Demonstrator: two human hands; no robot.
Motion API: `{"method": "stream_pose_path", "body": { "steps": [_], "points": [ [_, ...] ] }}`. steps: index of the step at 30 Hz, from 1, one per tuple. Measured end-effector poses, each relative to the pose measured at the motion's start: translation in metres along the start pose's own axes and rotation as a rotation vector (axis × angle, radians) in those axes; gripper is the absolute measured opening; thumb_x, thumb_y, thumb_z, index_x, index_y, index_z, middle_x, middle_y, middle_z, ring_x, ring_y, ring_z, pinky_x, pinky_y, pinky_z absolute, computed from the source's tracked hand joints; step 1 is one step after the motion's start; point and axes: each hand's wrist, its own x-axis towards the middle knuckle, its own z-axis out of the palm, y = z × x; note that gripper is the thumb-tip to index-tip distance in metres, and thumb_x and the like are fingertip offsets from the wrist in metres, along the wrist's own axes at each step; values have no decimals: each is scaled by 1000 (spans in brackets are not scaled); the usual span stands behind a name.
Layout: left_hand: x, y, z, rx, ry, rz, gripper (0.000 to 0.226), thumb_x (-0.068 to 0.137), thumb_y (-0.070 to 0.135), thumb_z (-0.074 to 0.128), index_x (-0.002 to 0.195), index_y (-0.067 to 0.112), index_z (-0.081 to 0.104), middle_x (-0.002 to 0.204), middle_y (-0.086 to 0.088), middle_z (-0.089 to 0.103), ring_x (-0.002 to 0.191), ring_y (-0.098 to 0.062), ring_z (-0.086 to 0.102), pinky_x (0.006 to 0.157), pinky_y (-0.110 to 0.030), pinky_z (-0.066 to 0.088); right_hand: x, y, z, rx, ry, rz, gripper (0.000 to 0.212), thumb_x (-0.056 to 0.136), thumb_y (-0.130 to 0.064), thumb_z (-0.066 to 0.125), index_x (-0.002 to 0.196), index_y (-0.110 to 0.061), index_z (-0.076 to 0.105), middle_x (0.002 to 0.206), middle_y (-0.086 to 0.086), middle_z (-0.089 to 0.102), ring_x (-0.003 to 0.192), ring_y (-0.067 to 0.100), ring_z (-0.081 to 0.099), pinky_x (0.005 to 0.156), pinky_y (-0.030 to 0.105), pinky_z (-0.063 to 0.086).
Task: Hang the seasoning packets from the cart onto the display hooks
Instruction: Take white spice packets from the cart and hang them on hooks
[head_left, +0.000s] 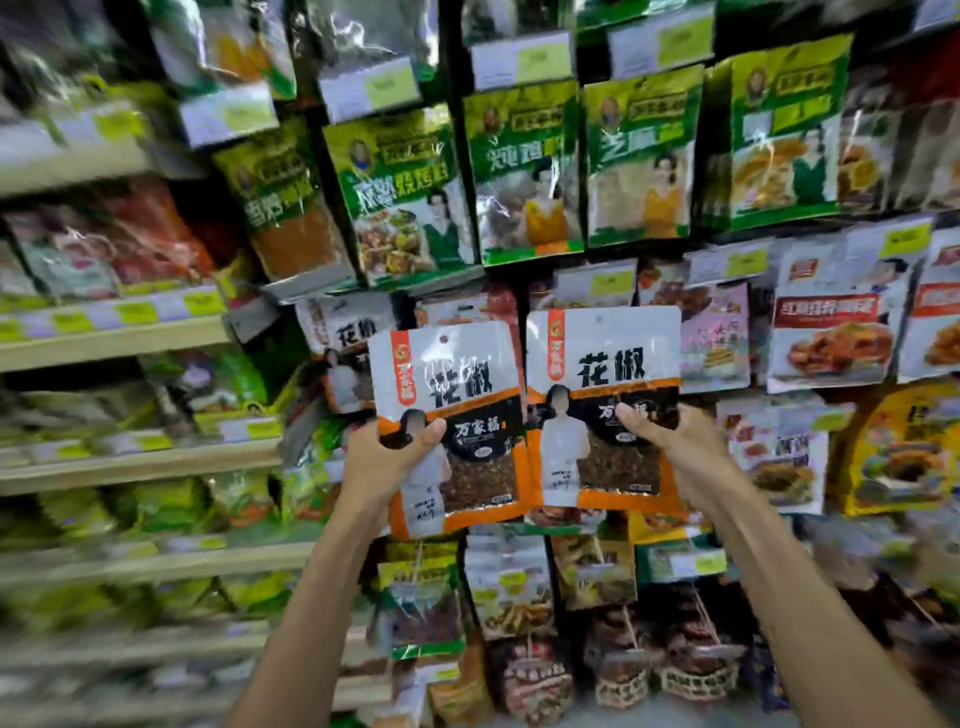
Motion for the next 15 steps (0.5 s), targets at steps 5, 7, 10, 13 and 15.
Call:
{"method": "stream_pose_path", "body": {
  "steps": [5,7,10,13,15],
  "points": [
    [22,-35,-26,-5,-54,-30,14,64,43,79,66,32,69,59,11,65,56,-5,61,50,-16,48,2,6,37,-18,-4,13,29,62,-48,77,82,-27,73,86,-16,75,87,-2,67,83,29,44],
    [34,-43,-29,-15,-89,-55,28,67,42,79,78,18,68,70,2,68,67,-14,63,58,-24,51,4,6,44,-14,18,23,33,62,-47,77,89,-28,71,90,-15,75,97,6,65,91,33,42],
    [54,-49,-27,-56,-132,-93,43,63,45,78,80,9,61,77,-6,63,74,-19,59,69,-35,48,6,7,47,-7,30,26,34,62,-45,77,90,-27,70,88,-15,75,96,4,64,89,31,42],
    [71,-52,-27,-87,-134,-116,44,60,46,79,84,14,63,85,-4,66,81,-19,62,79,-37,50,12,9,49,-21,37,37,40,61,-46,78,92,-23,70,90,-10,76,97,8,64,85,29,41],
    [81,-54,-33,-87,-114,-82,39,60,46,78,87,20,67,85,3,70,83,-15,64,80,-35,51,19,10,52,-34,38,46,44,60,-46,78,93,-18,70,90,-7,76,97,12,65,85,31,43]
  ]
}}
